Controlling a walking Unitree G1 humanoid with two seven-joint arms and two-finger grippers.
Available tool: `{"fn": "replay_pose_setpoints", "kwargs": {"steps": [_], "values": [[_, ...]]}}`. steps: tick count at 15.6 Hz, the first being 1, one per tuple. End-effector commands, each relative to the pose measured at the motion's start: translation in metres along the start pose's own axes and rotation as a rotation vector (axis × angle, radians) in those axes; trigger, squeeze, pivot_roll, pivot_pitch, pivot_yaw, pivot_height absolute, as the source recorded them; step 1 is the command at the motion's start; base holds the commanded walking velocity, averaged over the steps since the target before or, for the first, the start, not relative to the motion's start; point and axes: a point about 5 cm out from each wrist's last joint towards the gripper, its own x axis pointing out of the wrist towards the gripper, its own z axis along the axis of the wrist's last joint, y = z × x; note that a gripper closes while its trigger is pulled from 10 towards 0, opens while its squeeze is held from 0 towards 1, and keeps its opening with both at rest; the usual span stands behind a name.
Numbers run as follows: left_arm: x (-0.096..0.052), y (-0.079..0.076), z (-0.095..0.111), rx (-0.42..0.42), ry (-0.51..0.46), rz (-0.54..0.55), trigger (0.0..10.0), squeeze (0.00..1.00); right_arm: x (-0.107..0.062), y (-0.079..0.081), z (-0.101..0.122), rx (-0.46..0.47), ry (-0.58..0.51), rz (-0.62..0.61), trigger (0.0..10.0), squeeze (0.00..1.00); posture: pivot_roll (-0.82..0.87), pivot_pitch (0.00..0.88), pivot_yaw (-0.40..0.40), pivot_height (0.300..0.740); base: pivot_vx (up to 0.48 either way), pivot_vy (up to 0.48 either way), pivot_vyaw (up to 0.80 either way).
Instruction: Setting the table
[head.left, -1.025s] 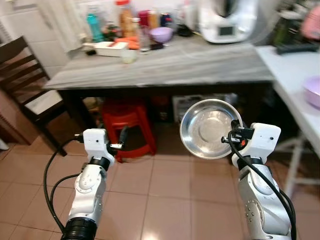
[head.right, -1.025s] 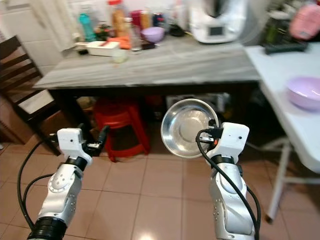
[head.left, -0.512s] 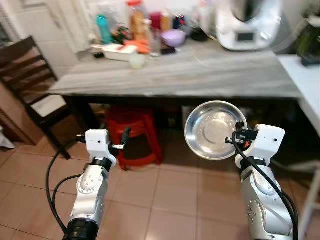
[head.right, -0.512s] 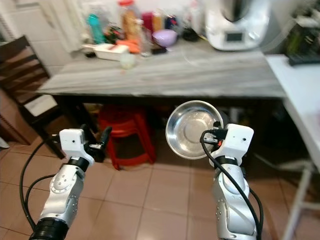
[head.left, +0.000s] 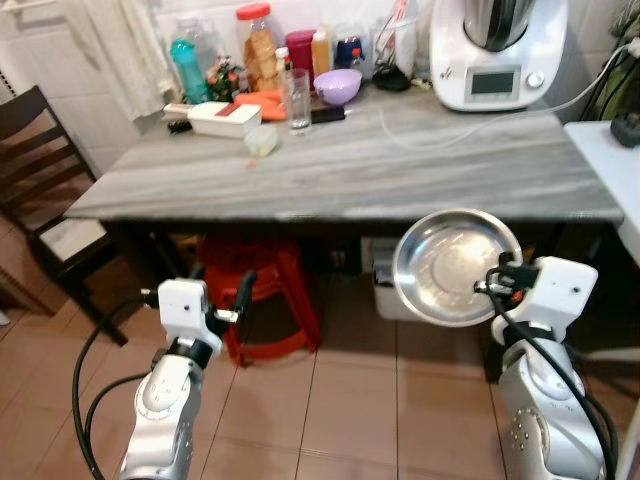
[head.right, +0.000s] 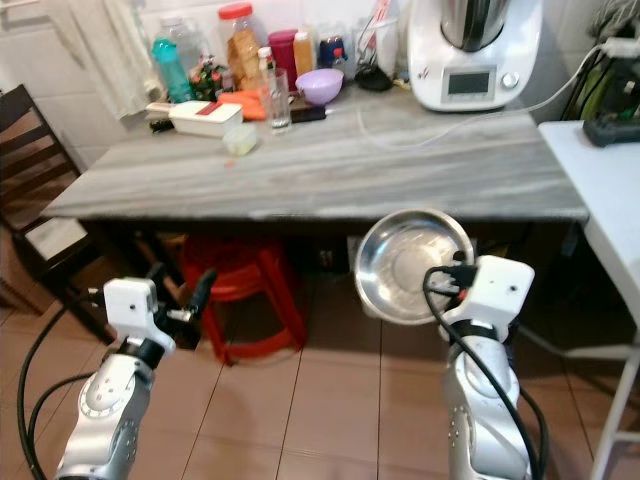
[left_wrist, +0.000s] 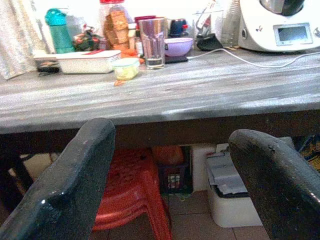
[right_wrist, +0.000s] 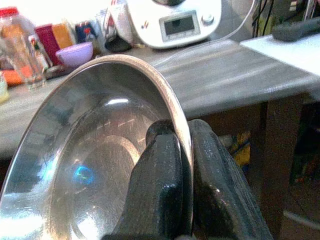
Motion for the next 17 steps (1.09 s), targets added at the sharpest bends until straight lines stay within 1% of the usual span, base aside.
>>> {"fn": "replay_pose_setpoints", "kwargs": {"steps": [1,4,9,13,15,17], "values": [[-0.003,0.009,0.003,0.024,0.002,0.009,10.0,0.0,0.001,0.009,0.005,0.02,-0.022,0.029,10.0,0.0,-0.13,0.001,0.108,0.74,0.394,0.0,-0.61],[-0.005,0.006,0.004,0.016,0.006,-0.011,10.0,0.0,0.002,0.012,0.006,0.023,-0.026,0.032,10.0,0.0,-0.13,0.001,0.109,0.74,0.387,0.0,-0.52],[-0.007,0.002,0.006,0.009,0.015,-0.034,10.0,0.0,0.004,0.014,0.008,0.03,-0.033,0.032,10.0,0.0,-0.13,0.001,0.112,0.74,0.39,0.0,-0.08],[-0.001,-0.003,0.01,-0.001,0.006,-0.045,10.0,0.0,0.009,0.012,0.014,0.019,-0.057,0.032,10.0,0.0,-0.13,0.0,0.114,0.74,0.39,0.0,0.0],[0.0,-0.004,0.011,-0.002,0.006,-0.05,10.0,0.0,0.012,0.011,0.016,0.022,-0.065,0.028,10.0,0.0,-0.13,0.0,0.115,0.74,0.388,0.0,0.0],[0.0,-0.004,0.011,0.0,0.007,-0.05,10.0,0.0,0.015,0.013,0.016,0.024,-0.061,0.048,10.0,0.0,-0.13,0.0,0.116,0.74,0.384,0.0,0.0]]}}
